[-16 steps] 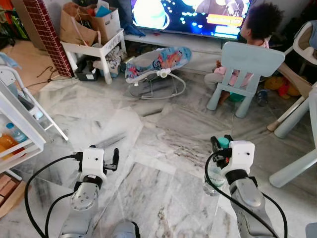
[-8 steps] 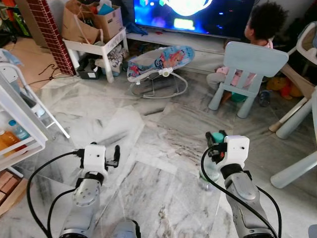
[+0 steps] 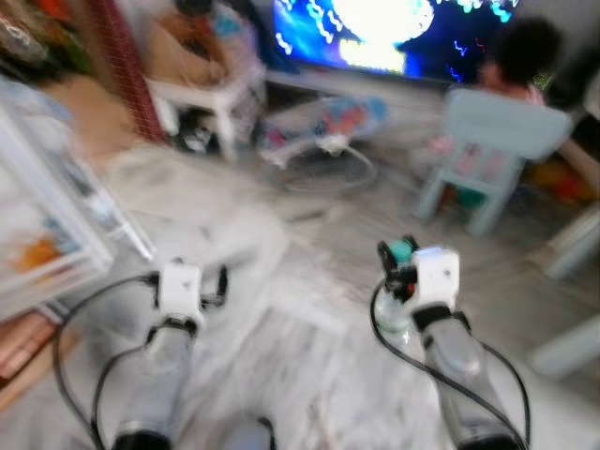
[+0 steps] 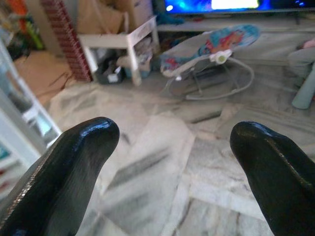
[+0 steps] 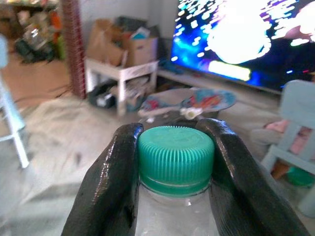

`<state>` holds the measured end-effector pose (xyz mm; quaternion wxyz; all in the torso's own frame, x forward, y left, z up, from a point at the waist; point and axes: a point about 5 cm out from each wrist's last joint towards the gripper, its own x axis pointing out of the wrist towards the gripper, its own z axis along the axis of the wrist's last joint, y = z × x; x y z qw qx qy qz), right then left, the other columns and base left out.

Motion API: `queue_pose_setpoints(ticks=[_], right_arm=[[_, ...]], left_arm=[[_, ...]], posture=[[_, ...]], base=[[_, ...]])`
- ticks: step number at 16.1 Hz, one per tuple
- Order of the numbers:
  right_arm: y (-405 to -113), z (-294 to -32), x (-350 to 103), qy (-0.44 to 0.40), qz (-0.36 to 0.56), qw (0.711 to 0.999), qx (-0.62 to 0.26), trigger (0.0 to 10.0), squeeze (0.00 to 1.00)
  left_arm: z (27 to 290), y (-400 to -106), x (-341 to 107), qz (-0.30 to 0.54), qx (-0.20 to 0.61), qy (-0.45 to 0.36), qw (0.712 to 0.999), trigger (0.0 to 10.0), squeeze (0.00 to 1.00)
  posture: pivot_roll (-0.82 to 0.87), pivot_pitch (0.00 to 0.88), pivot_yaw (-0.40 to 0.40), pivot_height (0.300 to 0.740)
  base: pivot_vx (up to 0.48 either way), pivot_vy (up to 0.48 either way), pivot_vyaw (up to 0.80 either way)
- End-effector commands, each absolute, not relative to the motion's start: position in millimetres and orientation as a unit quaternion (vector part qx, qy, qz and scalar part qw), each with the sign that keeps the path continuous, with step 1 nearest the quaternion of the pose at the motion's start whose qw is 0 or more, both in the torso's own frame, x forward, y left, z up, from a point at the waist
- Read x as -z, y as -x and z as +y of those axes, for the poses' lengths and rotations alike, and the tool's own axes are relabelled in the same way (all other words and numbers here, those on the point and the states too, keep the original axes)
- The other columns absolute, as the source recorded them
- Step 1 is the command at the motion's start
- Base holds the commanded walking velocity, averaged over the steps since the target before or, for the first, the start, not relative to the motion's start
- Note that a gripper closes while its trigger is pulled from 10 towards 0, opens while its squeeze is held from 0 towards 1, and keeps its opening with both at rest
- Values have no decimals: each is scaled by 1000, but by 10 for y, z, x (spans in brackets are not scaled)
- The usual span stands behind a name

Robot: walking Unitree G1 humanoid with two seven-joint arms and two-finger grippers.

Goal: Restocking fridge

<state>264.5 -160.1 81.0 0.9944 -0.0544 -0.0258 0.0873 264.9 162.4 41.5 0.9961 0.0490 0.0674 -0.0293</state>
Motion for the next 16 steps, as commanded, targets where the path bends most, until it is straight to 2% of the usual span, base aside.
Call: queue_pose_setpoints(ticks=[1, 9, 11, 13, 15, 16], right_arm=[[-2681, -1587, -853, 55, -34, 994, -88, 10000, 0], [-2694, -1472, -850, 18, -34, 993, -111, 10000, 0], [-2694, -1436, -850, 4, -32, 992, -126, 10000, 0], [-2688, -1419, -856, -1, -33, 990, -135, 10000, 0], [-2687, -1434, -859, -5, -33, 991, -132, 353, 0], [-2686, -1440, -851, -7, -30, 991, -132, 4549, 0]], left_arm=[[1621, -2648, -424, 70, 36, -56, 995, 10000, 0], [1615, -2678, -410, 73, 40, -58, 995, 10000, 0], [1613, -2676, -404, 73, 42, -59, 995, 10000, 0], [1611, -2670, -410, 73, 43, -60, 995, 10000, 0], [1621, -2676, -412, 73, 43, -61, 995, 10000, 0], [1617, -2676, -415, 72, 43, -61, 995, 10000, 0]], posture=[[71, 29, 29, 740], [73, 41, 22, 740], [73, 42, 21, 740], [73, 45, 22, 740], [74, 47, 22, 740], [74, 47, 22, 740]], base=[[0, 0, 800], [0, 0, 800], [0, 0, 578], [0, 0, 0], [0, 0, 0], [0, 0, 0]])
